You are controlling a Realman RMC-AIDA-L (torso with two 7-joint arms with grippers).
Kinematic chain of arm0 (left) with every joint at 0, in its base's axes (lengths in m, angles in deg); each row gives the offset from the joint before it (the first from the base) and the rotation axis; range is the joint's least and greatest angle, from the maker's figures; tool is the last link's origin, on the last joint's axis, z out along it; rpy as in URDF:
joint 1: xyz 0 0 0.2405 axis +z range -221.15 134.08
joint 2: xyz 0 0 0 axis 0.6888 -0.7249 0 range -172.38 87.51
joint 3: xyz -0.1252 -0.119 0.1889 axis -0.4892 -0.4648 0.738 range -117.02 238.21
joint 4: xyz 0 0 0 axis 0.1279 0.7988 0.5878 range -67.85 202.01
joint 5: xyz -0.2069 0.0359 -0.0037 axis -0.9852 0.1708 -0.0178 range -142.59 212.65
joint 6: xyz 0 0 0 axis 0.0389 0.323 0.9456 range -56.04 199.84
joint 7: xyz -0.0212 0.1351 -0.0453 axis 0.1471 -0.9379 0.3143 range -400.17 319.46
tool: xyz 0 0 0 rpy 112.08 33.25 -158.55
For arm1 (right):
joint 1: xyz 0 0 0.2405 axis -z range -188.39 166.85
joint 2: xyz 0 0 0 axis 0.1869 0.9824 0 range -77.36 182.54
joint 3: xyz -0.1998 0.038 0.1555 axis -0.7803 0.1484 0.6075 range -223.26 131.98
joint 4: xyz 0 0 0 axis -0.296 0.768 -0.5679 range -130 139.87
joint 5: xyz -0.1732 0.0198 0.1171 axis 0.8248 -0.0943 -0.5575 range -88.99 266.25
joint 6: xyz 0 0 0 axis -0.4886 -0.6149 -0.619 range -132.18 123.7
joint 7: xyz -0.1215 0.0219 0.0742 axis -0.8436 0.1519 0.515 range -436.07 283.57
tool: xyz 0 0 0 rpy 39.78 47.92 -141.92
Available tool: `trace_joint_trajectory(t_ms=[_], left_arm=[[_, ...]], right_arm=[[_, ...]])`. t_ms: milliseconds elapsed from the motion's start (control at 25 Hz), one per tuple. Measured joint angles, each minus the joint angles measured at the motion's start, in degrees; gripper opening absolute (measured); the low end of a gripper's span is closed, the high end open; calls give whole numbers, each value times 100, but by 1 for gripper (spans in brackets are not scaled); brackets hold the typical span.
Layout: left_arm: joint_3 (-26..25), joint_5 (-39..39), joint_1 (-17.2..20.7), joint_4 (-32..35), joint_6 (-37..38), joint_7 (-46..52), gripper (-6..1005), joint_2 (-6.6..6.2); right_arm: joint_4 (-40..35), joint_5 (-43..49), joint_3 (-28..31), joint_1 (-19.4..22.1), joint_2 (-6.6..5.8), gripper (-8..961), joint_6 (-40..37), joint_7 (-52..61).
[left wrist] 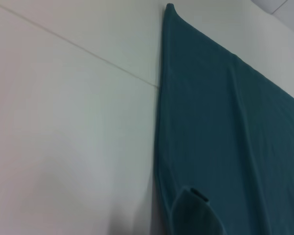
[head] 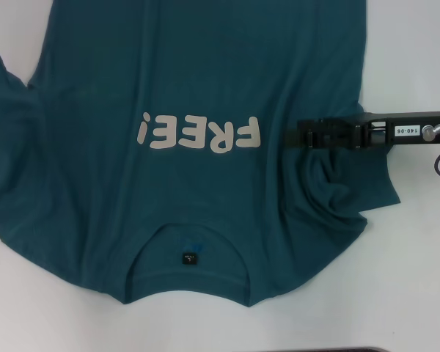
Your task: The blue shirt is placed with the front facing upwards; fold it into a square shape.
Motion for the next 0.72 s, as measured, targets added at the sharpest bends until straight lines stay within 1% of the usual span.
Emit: trace_joint_trajectory(t_ms=[240,320,400,520,600,640,680,720], left_arm=[[17,315,-166,-150,40,53,41,-63],[48,397,-201,-198,116,90,42,-64],[50,403,-208,-261,253,116,42,-33],[17,303,-179,-383,560,192,43,72],[32,211,-164,-425,725,246,44,174],[47,177,-164,-432,792,255,44,245],[55,159,-187,-438,839,258,44,412],[55,159,-187,-438,839,258,45,412]], right_arm=[[1,18,0,6,0,904,0,0],[2,20,0,8,0,904,0,0],[4,22,0,9,0,903,0,0],[6,23,0,9,0,903,0,0],[8,26,0,9,0,902,0,-1],[10,26,0,9,0,902,0,0],[14,26,0,8,0,902,3,-1],[14,26,0,8,0,902,3,-1]])
